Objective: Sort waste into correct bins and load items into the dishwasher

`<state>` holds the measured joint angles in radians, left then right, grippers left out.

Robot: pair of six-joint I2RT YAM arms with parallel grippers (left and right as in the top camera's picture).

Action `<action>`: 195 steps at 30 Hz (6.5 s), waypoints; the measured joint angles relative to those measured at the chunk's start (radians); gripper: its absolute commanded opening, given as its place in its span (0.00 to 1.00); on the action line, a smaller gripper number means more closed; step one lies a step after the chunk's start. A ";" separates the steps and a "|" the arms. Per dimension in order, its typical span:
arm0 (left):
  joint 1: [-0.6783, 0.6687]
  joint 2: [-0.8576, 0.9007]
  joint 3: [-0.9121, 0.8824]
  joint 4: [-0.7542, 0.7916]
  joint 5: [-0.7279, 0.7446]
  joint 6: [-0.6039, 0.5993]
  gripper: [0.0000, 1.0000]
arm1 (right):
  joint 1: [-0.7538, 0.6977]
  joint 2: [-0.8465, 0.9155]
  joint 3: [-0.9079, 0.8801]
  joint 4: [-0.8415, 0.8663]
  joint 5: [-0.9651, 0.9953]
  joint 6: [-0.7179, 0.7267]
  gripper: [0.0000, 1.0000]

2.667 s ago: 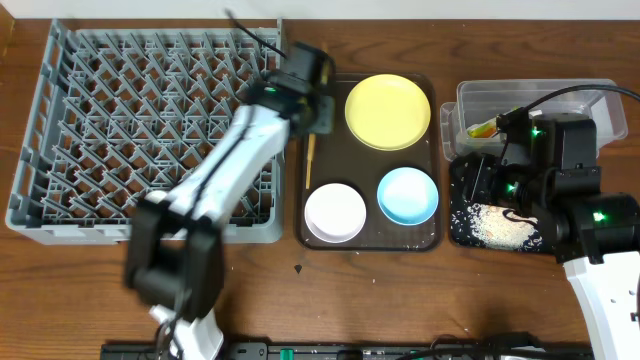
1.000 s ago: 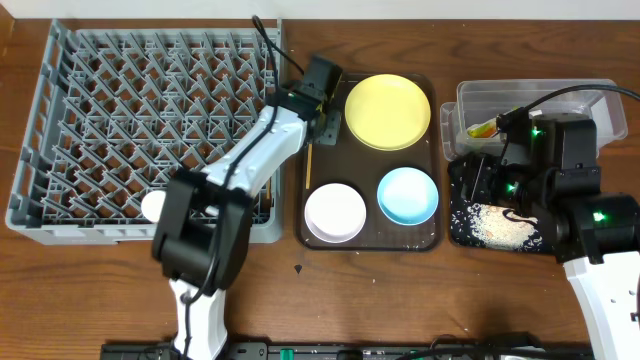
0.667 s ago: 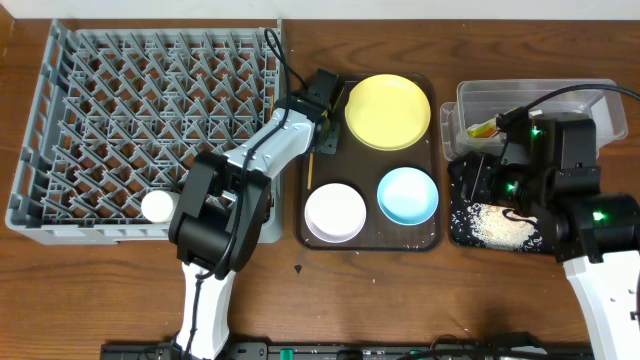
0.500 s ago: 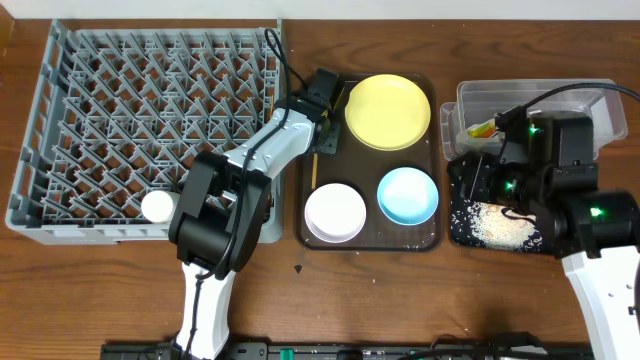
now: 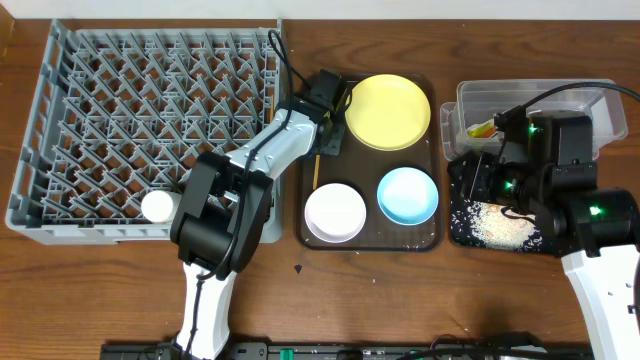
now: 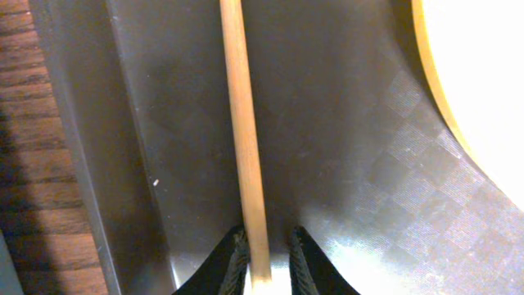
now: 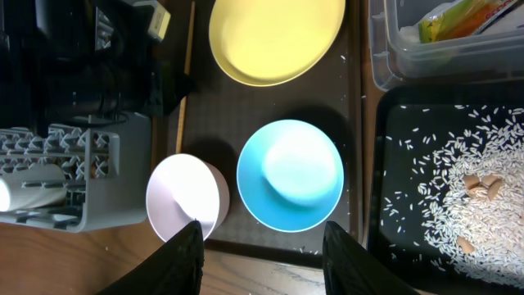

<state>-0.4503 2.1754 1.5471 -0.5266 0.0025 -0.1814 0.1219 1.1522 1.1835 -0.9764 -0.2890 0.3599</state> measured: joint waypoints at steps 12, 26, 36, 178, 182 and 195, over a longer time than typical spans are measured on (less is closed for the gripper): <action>-0.002 -0.087 0.005 -0.080 0.017 -0.002 0.08 | 0.000 0.000 0.000 0.000 0.000 0.000 0.43; 0.136 -0.415 0.017 -0.280 -0.072 -0.002 0.09 | 0.000 0.000 0.000 0.000 0.000 0.000 0.43; 0.190 -0.276 -0.034 -0.298 -0.090 0.002 0.28 | 0.000 0.000 0.000 -0.002 0.000 0.000 0.43; -0.089 -0.291 -0.049 -0.486 -0.921 -0.115 0.61 | 0.000 0.001 0.000 -0.055 0.010 -0.004 0.74; -0.095 -0.465 -0.048 -0.476 -0.637 -0.115 0.61 | -0.024 0.001 0.000 -0.051 0.106 -0.006 0.83; -0.116 -0.547 -0.157 -0.429 0.054 -0.127 0.57 | -0.106 0.001 0.000 -0.075 0.197 0.001 0.93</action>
<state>-0.5659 1.6287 1.3899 -0.9554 0.0566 -0.3080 0.0154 1.1530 1.1835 -1.0515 -0.0917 0.3611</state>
